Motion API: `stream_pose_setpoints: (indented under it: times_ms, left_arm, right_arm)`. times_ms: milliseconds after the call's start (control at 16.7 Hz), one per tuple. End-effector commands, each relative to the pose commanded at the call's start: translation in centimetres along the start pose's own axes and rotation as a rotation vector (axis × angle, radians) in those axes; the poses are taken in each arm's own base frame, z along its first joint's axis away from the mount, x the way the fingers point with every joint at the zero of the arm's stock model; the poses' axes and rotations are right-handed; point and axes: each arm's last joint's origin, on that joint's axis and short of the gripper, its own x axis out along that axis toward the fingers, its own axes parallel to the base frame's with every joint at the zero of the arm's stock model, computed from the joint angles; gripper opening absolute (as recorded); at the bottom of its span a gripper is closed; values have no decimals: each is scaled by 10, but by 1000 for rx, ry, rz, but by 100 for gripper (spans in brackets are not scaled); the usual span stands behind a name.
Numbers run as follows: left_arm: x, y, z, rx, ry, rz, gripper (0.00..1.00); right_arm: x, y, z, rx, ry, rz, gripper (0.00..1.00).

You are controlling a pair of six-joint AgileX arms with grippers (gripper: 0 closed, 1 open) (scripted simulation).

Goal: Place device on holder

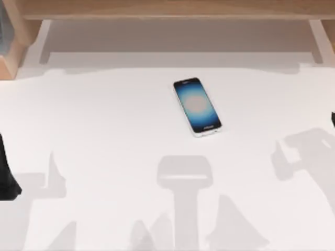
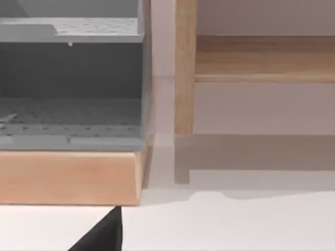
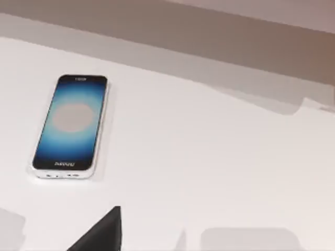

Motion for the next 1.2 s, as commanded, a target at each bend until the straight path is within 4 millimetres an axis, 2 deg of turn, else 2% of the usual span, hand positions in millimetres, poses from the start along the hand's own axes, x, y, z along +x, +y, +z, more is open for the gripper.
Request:
stream_pose_setpoints:
  times_ms: [120, 240, 420, 600, 840, 1020, 1200]
  left_arm:
    - [0, 0, 0, 0, 0, 0, 100]
    - [0, 0, 0, 0, 0, 0, 100]
    - [0, 0, 0, 0, 0, 0, 100]
    - [0, 0, 0, 0, 0, 0, 100]
    - [0, 0, 0, 0, 0, 0, 100]
    - [0, 0, 0, 0, 0, 0, 100]
    - [0, 0, 0, 0, 0, 0, 100]
  right_arm:
    - [27, 9, 29, -25, 157, 70, 100]
    - [64, 22, 52, -50, 320, 131, 100]
    - [129, 48, 72, -82, 552, 191, 100]
    - [192, 77, 77, -101, 737, 210, 100]
    - [258, 108, 73, -95, 893, 179, 100]
    - [296, 122, 68, -67, 950, 129, 100]
    - [322, 128, 67, -26, 963, 75, 100]
